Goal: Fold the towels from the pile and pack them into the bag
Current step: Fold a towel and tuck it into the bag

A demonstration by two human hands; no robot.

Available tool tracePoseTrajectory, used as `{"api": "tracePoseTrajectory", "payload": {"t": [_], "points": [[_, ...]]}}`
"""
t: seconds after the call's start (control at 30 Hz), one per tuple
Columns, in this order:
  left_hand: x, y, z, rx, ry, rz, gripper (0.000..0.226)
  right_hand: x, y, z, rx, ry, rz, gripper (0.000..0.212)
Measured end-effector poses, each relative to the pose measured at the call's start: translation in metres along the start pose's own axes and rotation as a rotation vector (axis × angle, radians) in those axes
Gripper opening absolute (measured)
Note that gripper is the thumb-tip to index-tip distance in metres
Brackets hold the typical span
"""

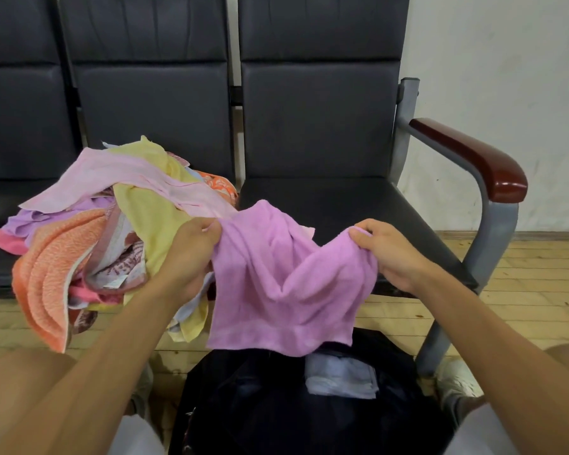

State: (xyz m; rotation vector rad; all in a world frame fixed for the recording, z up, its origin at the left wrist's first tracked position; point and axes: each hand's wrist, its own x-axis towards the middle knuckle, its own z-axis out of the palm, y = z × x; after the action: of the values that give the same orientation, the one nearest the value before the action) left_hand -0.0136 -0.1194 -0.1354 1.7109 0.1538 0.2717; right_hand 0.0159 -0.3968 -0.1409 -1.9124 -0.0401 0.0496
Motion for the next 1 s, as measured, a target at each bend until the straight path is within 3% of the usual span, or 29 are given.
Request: {"api": "tracePoseTrajectory", "payload": {"t": [0.1,0.23,0.4,0.47,0.57,0.63,0.7,0.77,0.87,1.0], "points": [[-0.015,0.014,0.006,-0.227,-0.200,-0.025,0.026,-0.009,-0.010,-0.009,0.323,-0.113,0.074,0.019],[-0.023,0.022,0.006,-0.348,-0.293,0.001,0.026,-0.010,-0.012,-0.013,0.462,0.070,0.021,0.019],[-0.017,0.017,0.003,-0.285,-0.226,-0.042,0.024,-0.001,-0.001,-0.011,0.189,0.410,0.002,0.018],[-0.019,0.015,0.001,-0.223,-0.375,-0.073,0.022,0.002,0.002,-0.016,0.041,0.334,0.029,0.023],[-0.026,0.018,0.004,-0.216,-0.571,-0.111,0.018,-0.003,0.002,-0.018,-0.253,-0.017,0.121,0.030],[-0.025,0.014,0.010,-0.109,-0.457,-0.051,0.018,-0.005,0.002,-0.013,-0.343,-0.057,0.109,0.028],[-0.013,0.002,0.014,0.234,-0.167,0.145,0.017,-0.004,0.003,-0.008,-0.321,0.046,0.033,0.024],[-0.005,-0.011,0.018,0.471,0.003,0.269,0.014,0.000,0.006,-0.004,-0.298,0.141,-0.053,0.021],[0.005,-0.024,0.028,0.545,0.013,0.263,0.013,0.006,0.014,0.005,-0.426,0.115,-0.199,0.021],[0.021,-0.039,0.039,0.632,-0.136,0.187,0.019,0.014,0.029,0.024,-0.588,-0.071,-0.271,0.023]]}}
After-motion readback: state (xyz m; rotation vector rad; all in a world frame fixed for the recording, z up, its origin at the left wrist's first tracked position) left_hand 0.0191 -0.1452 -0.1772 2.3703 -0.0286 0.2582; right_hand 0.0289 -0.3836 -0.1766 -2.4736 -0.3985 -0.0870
